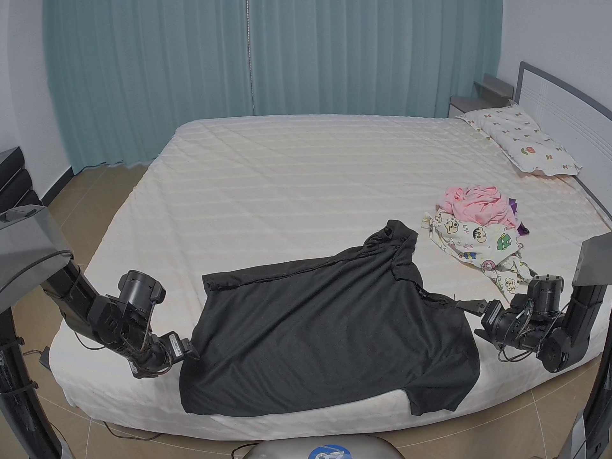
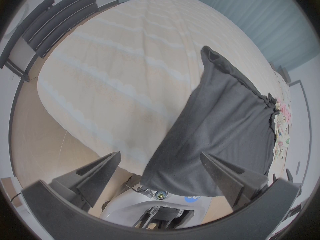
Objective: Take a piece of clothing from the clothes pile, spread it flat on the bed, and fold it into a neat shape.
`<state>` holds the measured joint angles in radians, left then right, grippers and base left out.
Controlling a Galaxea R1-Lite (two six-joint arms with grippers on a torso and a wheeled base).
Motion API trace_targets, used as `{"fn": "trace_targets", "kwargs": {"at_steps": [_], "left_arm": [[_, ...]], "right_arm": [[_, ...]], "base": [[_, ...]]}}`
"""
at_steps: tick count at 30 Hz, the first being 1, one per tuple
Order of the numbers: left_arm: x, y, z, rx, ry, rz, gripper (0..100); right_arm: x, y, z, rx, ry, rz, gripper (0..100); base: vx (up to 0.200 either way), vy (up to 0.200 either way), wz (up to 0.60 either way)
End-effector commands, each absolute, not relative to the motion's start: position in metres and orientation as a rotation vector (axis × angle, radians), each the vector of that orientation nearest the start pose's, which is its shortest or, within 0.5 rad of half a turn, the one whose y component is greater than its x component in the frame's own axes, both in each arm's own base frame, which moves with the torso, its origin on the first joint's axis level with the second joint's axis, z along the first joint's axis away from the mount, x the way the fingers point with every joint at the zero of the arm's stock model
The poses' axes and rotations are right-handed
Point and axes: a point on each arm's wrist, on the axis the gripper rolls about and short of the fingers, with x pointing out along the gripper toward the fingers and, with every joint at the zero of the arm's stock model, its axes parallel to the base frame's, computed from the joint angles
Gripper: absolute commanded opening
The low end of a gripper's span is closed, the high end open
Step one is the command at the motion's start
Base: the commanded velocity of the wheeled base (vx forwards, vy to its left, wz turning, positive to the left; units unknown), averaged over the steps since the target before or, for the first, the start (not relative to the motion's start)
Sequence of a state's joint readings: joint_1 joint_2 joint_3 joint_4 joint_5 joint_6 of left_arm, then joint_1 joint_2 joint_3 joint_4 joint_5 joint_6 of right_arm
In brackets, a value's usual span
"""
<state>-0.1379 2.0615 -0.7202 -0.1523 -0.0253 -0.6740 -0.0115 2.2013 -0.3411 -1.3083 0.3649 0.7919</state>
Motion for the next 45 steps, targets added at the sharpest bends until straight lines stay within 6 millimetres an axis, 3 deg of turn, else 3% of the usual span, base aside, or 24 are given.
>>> {"fn": "trace_targets", "kwargs": {"at_steps": [1, 9, 27, 34, 45], "left_arm": [[0.292, -0.039, 0.017, -0.530, 1.178, 0.263, 100], [0.297, -0.042, 0.018, -0.558, 1.163, 0.275, 100], [0.318, -0.068, 0.033, -0.669, 1.055, 0.254, 100], [0.335, -0.072, 0.038, -0.697, 1.012, 0.234, 100], [0.391, -0.088, 0.023, -0.774, 0.954, 0.222, 100]], "right_arm": [[0.286, 0.006, 0.002, 0.867, 0.656, 0.125, 100], [0.287, 0.006, -0.003, 0.867, 0.665, 0.122, 100], [0.286, 0.015, -0.004, 0.856, 0.671, 0.146, 100], [0.285, 0.018, -0.004, 0.851, 0.675, 0.153, 100], [0.284, 0.021, -0.007, 0.849, 0.691, 0.155, 100]], "base": [[0.000, 0.000, 0.00], [0.000, 0.000, 0.00], [0.200, 0.000, 0.00], [0.000, 0.000, 0.00], [0.000, 0.000, 0.00]]}}
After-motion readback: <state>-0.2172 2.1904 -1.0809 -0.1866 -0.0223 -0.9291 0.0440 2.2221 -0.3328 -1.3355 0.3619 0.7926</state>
